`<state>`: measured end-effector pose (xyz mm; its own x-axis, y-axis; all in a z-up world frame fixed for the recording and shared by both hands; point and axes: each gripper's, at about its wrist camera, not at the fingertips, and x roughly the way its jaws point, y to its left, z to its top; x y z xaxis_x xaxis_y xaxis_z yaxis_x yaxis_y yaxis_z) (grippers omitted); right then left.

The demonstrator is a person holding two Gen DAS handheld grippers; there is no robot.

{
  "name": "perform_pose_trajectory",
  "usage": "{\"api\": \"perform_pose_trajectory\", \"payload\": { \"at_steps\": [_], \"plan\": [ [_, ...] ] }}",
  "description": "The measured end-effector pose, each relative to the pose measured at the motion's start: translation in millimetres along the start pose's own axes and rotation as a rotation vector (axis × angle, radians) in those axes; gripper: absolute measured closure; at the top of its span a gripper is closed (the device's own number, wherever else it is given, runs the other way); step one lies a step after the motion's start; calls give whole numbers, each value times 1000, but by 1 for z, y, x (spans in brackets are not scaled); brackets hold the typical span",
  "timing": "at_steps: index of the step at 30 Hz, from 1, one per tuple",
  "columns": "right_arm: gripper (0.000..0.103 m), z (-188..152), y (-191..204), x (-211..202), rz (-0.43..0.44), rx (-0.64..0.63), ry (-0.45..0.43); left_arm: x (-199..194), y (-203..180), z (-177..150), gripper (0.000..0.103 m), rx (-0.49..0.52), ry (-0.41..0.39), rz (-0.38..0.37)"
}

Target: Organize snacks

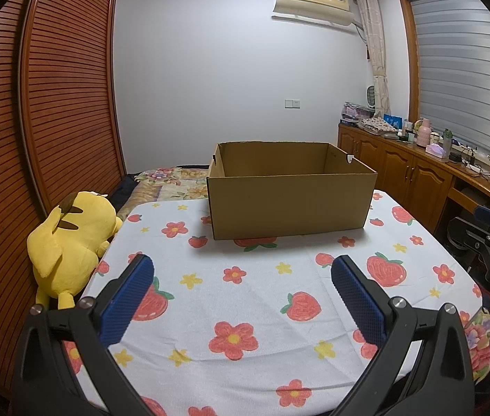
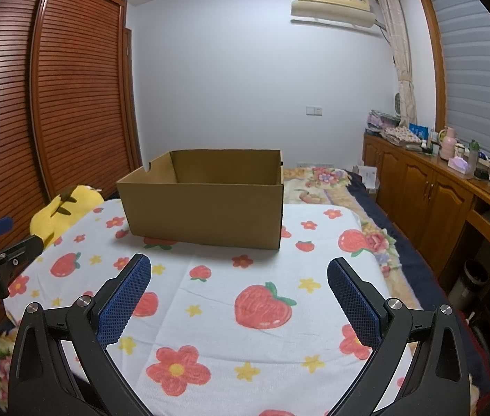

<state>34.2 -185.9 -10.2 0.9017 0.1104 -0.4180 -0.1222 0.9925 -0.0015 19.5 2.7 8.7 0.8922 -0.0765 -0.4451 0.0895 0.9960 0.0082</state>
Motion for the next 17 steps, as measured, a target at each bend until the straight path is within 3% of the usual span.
{"api": "perform_pose_trajectory", "payload": {
  "at_steps": [17],
  "plan": [
    [0,0,0,0,0,1,0,0,0,-1,0,0,1,1]
  ]
}}
